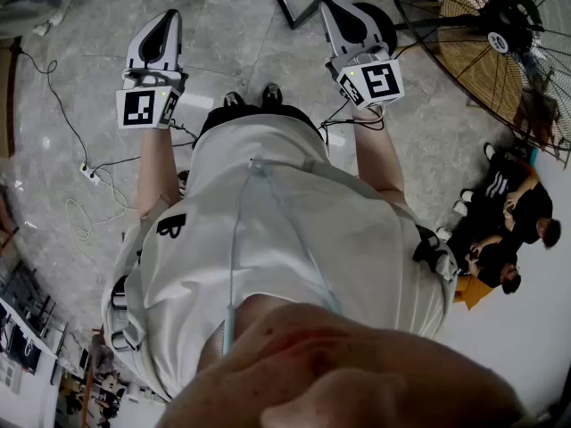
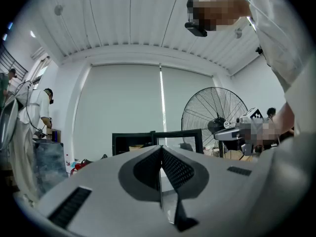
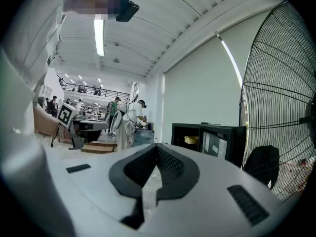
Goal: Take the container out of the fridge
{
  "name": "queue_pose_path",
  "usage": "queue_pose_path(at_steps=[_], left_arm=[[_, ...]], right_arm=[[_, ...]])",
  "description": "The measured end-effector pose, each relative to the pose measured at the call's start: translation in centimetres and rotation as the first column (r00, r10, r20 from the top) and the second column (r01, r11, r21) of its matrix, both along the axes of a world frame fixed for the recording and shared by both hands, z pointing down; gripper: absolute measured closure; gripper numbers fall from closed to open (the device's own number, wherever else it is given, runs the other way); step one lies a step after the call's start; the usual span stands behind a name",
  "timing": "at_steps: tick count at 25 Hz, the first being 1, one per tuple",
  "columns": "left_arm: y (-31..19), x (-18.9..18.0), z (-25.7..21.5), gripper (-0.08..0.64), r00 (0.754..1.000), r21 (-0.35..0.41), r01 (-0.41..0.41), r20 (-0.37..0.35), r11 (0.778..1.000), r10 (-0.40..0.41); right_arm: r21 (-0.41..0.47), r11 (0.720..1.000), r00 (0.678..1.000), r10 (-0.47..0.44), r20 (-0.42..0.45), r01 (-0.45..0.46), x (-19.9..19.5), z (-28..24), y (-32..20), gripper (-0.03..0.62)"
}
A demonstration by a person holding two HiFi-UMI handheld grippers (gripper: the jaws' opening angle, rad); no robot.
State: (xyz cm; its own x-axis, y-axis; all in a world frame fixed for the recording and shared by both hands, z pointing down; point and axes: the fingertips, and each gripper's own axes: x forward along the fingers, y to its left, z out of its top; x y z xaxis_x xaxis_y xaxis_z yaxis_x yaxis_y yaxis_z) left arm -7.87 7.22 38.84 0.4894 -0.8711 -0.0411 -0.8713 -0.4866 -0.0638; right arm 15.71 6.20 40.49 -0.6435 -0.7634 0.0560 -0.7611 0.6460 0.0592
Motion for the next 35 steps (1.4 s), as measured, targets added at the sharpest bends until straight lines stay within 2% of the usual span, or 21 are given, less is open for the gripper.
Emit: queue_pose_path(at_steps=[3, 12, 18, 20, 23, 27, 35], left_arm=[[-0.1, 0.3, -0.4, 0.551, 0.999, 0.017, -0.024, -0.029, 1.0, 0.025], [-0.1, 0.4, -0.1, 0.551, 1.0, -0.002, -0.026, -0.005, 1.0, 0.026], [0.4, 0.3, -0.4, 0.551, 0.998, 0.018, -0.044, -0.044, 0.999, 0.044], [0.4, 0.5, -0.2, 0.551, 0.998, 0.017, -0.052, -0.031, 0.998, 0.053], [0.5, 0.7, 0.0, 0.551, 0.998, 0.005, -0.061, -0.017, 0.998, 0.061], [0.4, 0.4, 0.4, 0.551, 0.999, -0.04, -0.032, 0.0, 0.999, 0.032], [1.1, 1.1, -0.4, 0.551, 0.996, 0.014, -0.09, -0.03, 0.996, 0.09]], right_arm=[[-0.005, 1.0, 1.0, -0.009, -0.007, 0.009, -0.1, -0.2, -0.2, 0.577], [-0.011, 1.0, 1.0, -0.017, -0.013, 0.017, -0.3, -0.4, -0.2, 0.577], [-0.011, 1.0, 1.0, -0.025, 0.008, 0.025, -0.4, 0.0, 0.3, 0.577], [-0.017, 1.0, 1.0, -0.019, 0.009, 0.019, -0.3, 0.2, 0.2, 0.575], [-0.028, 1.0, 1.0, -0.005, 0.001, 0.005, -0.4, 0.3, 0.1, 0.575], [-0.039, 0.999, 1.0, -0.01, 0.004, 0.01, -0.6, 0.4, 0.1, 0.574], [-0.047, 0.999, 1.0, 0.004, 0.024, -0.003, -0.4, 0.4, 0.1, 0.572]])
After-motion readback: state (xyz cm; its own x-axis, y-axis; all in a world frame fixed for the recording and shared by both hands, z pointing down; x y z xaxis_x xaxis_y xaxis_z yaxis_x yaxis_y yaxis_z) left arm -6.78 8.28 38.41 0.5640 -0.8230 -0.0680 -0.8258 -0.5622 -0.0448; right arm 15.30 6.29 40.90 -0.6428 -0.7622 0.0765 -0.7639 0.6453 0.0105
